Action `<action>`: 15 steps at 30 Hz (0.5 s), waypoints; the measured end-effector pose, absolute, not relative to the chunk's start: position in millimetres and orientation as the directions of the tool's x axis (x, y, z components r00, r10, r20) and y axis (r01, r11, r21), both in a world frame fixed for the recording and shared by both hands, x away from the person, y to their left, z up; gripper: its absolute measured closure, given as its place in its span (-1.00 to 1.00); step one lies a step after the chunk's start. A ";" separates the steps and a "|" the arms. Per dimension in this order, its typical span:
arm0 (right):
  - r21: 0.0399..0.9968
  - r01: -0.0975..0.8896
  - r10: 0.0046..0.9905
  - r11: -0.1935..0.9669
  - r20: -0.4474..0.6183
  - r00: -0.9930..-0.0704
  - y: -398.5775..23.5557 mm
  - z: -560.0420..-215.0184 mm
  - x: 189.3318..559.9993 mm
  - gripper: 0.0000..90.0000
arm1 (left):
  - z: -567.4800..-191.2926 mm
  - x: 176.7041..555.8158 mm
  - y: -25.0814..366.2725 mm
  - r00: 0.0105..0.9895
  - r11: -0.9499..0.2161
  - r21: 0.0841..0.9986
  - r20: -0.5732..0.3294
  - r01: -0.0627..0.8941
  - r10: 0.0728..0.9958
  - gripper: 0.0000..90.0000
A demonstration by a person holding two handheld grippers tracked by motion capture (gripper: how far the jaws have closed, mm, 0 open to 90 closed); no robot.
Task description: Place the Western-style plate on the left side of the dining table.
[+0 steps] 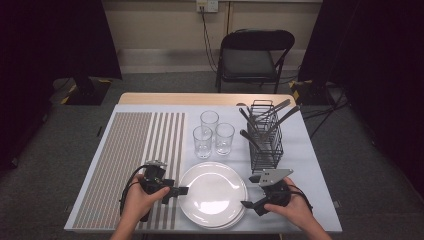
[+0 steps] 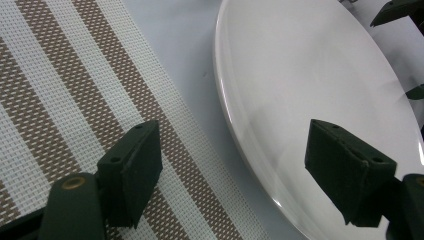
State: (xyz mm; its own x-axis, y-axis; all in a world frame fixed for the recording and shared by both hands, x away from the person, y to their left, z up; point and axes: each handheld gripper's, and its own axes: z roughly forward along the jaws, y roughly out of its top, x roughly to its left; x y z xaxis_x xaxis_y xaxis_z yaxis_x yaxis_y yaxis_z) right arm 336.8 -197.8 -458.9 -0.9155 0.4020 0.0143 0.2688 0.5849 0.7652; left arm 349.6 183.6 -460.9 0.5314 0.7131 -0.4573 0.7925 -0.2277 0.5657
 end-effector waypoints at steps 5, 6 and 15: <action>0.769 0.268 0.405 0.581 0.012 -0.914 -197.2 -459.4 336.6 -0.70 | -461.2 350.2 183.3 0.521 -0.225 0.557 -0.458 0.800 0.720 -0.46; 0.769 0.268 0.405 0.581 0.012 -0.914 -197.2 -459.4 336.6 -0.70 | -461.2 350.2 183.3 0.521 -0.225 0.557 -0.458 0.800 0.720 -0.45; 0.772 0.257 0.407 0.581 -0.002 -0.913 -195.1 -459.9 336.0 -0.70 | -461.2 350.8 182.0 0.512 -0.217 0.551 -0.463 0.806 0.723 -0.43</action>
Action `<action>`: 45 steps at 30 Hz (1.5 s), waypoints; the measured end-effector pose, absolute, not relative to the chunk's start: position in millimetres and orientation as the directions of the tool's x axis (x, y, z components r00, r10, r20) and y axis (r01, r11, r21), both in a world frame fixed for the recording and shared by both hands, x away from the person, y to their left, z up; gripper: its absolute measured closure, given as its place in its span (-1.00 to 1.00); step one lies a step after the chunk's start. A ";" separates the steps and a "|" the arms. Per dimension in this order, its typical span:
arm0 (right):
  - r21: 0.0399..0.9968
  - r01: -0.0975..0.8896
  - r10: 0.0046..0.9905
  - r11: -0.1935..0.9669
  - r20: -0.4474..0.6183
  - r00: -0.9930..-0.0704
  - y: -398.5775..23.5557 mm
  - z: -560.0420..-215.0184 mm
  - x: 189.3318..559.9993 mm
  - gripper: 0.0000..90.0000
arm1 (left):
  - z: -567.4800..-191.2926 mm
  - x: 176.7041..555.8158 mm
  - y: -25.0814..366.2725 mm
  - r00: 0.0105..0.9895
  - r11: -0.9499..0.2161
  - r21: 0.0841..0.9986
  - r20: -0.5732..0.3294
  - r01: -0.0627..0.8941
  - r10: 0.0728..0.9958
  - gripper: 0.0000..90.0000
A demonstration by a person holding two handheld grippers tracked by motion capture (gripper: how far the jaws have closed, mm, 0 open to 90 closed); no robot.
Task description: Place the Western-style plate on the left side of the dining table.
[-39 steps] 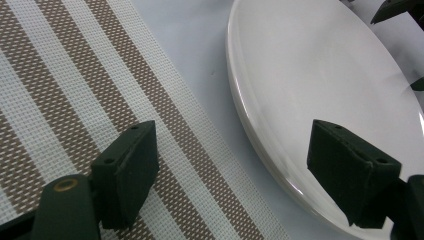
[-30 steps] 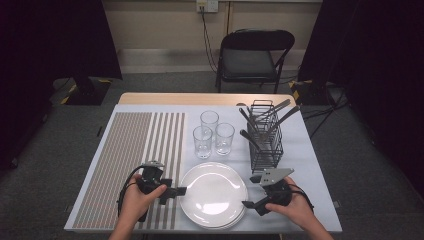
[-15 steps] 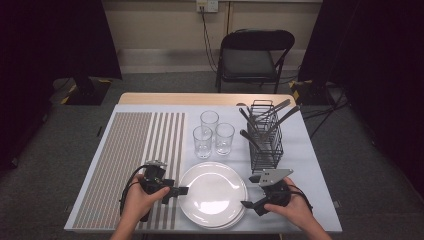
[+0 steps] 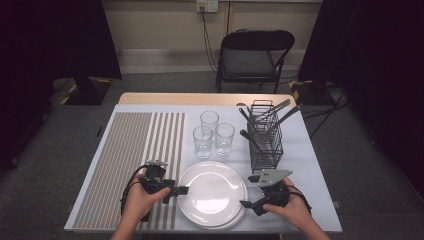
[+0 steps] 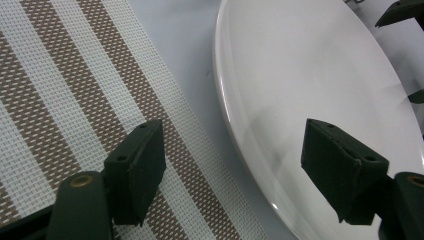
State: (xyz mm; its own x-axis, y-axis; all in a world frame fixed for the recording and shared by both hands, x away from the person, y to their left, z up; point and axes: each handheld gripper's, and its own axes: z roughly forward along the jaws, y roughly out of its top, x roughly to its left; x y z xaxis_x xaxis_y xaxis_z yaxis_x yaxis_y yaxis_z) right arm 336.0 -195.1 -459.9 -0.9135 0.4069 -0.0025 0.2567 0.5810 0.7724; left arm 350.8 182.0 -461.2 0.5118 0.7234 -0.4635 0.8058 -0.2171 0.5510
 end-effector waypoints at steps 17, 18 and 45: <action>0.776 0.249 0.413 0.580 -0.016 -0.911 -192.2 -460.4 335.1 -0.71 | -460.7 352.1 181.3 0.499 -0.213 0.537 -0.470 0.816 0.728 -0.40; 0.776 0.246 0.414 0.581 -0.020 -0.910 -191.6 -460.4 334.9 -0.70 | -460.8 352.1 181.1 0.494 -0.207 0.537 -0.472 0.818 0.730 -0.40; 0.773 0.200 0.399 0.601 -0.073 -0.914 -178.9 -463.0 329.6 -0.70 | -460.1 353.5 181.4 0.471 -0.192 0.520 -0.480 0.832 0.740 -0.37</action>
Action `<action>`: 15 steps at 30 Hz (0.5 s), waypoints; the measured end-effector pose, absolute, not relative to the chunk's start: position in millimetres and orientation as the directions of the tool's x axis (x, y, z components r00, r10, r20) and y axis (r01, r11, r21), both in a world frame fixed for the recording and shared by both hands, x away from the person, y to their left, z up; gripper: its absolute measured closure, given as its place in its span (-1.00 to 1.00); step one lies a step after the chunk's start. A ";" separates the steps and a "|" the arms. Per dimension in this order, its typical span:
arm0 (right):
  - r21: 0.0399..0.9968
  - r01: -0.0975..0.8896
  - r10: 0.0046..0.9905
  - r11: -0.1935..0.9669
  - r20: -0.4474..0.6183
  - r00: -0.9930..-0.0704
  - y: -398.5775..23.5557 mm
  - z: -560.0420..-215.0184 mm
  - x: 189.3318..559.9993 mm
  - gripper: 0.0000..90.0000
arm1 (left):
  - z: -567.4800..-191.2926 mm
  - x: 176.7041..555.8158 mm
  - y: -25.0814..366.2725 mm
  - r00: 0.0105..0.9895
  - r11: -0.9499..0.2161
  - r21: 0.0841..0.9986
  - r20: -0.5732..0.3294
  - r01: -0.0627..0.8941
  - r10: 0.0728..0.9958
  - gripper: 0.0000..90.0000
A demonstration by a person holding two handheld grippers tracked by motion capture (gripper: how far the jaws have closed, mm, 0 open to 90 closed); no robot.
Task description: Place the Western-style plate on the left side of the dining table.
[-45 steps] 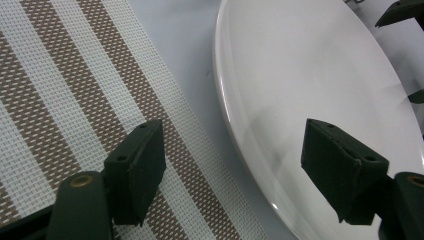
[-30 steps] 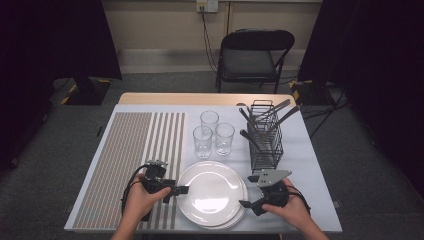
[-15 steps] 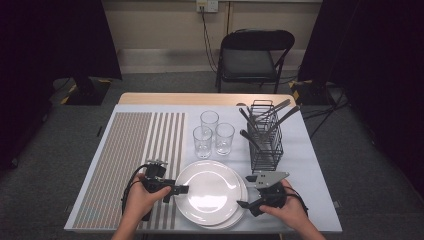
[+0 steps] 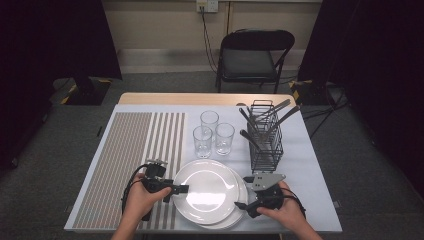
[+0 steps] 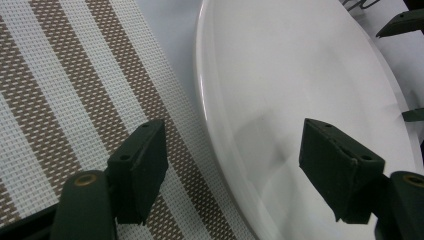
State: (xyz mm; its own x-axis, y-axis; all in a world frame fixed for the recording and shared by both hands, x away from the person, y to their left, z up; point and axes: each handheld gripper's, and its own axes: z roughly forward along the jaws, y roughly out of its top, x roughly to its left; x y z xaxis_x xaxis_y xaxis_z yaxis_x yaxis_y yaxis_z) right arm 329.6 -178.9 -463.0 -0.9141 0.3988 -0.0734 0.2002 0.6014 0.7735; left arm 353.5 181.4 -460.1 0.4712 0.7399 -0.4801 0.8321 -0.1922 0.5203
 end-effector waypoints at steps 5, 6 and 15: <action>0.774 0.194 0.399 0.602 -0.081 -0.913 -178.1 -462.9 329.2 -0.70 | -458.3 354.5 179.8 0.450 -0.179 0.500 -0.498 0.847 0.741 -0.07; 0.774 0.194 0.399 0.602 -0.081 -0.913 -178.1 -462.9 329.2 -0.70 | -458.3 354.5 179.8 0.450 -0.179 0.500 -0.498 0.847 0.741 -0.03; 0.775 0.191 0.401 0.602 -0.086 -0.912 -178.0 -463.0 328.4 -0.71 | -453.9 356.1 173.7 0.433 -0.191 0.459 -0.510 0.868 0.743 0.18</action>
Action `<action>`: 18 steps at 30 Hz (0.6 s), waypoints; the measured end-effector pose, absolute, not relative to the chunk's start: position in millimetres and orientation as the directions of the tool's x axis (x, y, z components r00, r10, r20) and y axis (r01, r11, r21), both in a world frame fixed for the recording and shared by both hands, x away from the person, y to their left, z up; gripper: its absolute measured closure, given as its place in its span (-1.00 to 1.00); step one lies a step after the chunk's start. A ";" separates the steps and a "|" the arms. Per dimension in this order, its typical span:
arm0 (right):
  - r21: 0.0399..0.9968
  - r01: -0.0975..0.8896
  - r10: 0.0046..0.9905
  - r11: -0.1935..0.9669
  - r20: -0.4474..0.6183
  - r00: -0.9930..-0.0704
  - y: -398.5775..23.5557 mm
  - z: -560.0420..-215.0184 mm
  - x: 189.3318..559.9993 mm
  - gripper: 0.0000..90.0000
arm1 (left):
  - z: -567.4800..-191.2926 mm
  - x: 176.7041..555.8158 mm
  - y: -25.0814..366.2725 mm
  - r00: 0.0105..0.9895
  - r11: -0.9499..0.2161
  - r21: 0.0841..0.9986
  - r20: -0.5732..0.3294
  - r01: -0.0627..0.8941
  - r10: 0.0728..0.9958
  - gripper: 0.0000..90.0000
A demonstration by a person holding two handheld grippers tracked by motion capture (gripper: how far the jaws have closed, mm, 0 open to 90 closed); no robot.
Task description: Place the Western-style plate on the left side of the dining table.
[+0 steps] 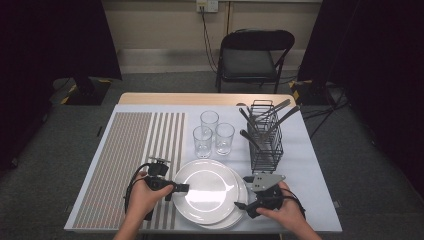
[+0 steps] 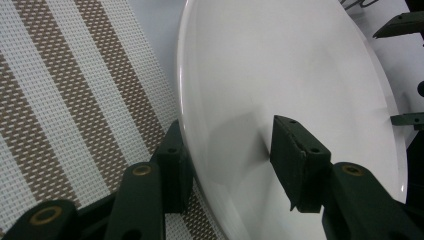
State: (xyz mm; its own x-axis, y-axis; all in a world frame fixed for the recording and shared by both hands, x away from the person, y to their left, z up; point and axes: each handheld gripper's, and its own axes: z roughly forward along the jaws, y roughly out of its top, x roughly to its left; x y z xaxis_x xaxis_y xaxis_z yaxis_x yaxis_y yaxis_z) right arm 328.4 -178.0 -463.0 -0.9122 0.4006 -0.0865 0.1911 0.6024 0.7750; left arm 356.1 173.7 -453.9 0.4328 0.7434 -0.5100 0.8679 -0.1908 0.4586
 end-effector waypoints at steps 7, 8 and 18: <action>0.773 0.176 0.398 0.609 -0.106 -0.911 -177.5 -462.4 328.2 -0.71 | -449.3 357.0 175.6 0.358 -0.165 0.374 -0.536 0.913 0.764 0.29; 0.773 0.179 0.402 0.609 -0.107 -0.909 -177.3 -462.4 327.7 -0.71 | -447.9 357.4 176.4 0.324 -0.136 0.352 -0.557 0.926 0.765 0.33; 0.754 0.172 0.396 0.634 -0.126 -0.909 -176.1 -464.3 326.4 -0.71 | -428.1 359.3 174.7 0.322 -0.141 0.343 -0.557 0.929 0.765 0.54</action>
State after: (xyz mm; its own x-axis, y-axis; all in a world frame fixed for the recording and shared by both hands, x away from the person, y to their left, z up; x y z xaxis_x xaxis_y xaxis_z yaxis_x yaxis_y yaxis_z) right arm 326.4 -176.1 -464.3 -0.9093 0.3964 -0.1264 0.1718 0.6344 0.7537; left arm 359.3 174.7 -428.1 0.3221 0.7652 -0.5574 0.9287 -0.1413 0.3428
